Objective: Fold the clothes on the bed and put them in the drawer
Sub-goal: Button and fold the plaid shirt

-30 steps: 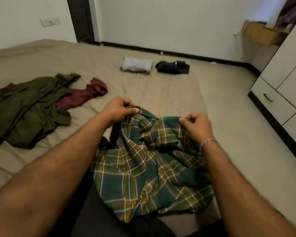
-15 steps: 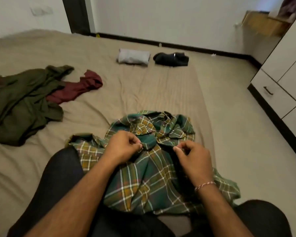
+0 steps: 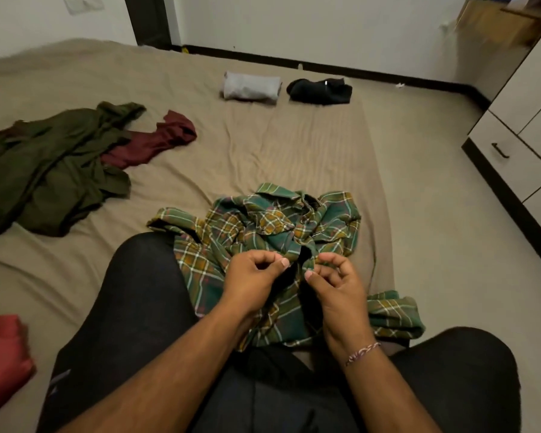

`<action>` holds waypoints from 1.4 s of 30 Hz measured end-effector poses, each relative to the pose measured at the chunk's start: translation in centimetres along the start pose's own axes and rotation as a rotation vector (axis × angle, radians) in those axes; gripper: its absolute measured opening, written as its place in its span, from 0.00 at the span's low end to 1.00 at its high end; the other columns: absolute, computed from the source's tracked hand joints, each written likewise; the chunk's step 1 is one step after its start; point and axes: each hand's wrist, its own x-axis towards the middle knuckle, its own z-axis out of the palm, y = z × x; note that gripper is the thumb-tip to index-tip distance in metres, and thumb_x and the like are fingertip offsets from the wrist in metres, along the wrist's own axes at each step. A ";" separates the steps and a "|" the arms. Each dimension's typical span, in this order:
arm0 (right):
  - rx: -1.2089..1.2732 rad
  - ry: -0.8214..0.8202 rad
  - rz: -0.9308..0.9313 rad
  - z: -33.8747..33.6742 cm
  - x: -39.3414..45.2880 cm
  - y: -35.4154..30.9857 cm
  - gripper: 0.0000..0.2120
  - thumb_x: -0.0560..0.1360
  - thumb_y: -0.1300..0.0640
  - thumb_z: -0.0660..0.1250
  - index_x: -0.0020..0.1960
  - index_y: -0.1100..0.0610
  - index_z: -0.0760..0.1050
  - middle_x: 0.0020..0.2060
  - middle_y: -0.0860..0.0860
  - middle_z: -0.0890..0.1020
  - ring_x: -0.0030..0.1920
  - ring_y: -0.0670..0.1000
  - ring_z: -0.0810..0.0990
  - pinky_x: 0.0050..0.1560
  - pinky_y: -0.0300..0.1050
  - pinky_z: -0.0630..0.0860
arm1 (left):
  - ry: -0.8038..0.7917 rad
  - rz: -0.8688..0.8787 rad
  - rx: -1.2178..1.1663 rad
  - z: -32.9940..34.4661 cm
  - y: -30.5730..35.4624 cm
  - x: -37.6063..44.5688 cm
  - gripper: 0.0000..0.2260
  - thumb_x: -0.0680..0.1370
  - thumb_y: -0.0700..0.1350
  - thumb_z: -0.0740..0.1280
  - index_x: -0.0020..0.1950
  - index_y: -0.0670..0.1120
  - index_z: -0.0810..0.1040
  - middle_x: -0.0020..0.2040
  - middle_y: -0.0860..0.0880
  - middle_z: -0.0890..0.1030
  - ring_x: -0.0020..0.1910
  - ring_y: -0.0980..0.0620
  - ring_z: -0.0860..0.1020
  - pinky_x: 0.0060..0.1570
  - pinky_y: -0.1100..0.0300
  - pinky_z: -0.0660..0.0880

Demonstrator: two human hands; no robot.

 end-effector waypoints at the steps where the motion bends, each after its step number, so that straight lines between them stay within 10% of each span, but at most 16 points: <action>1: 0.026 -0.002 0.005 0.2 0.1 0.2 0.16 0.75 0.73 0.71 0.58 0.59 0.76 0.40 0.52 0.81 0.42 0.49 0.80 0.49 0.45 0.79 | -0.001 0.013 0.007 0.2 0.0 0.0 0.08 0.77 0.40 0.76 0.39 0.48 0.86 0.38 0.53 0.86 0.40 0.59 0.83 0.46 0.60 0.79; 20: -0.002 -0.095 -0.084 0.6 1.9 2.2 0.18 0.77 0.74 0.68 0.62 0.59 0.76 0.39 0.54 0.84 0.43 0.49 0.82 0.51 0.44 0.79 | -0.037 0.027 0.034 1.2 -1.4 1.0 0.05 0.79 0.41 0.74 0.43 0.46 0.83 0.39 0.51 0.83 0.36 0.64 0.78 0.39 0.69 0.75; 42: -0.514 0.024 -0.356 1.2 2.2 3.3 0.31 0.74 0.64 0.75 0.72 0.45 0.69 0.40 0.48 0.84 0.41 0.46 0.84 0.43 0.40 0.82 | -0.070 -0.033 0.055 1.3 -1.9 1.5 0.07 0.77 0.46 0.76 0.44 0.43 0.87 0.40 0.47 0.87 0.43 0.51 0.85 0.46 0.55 0.82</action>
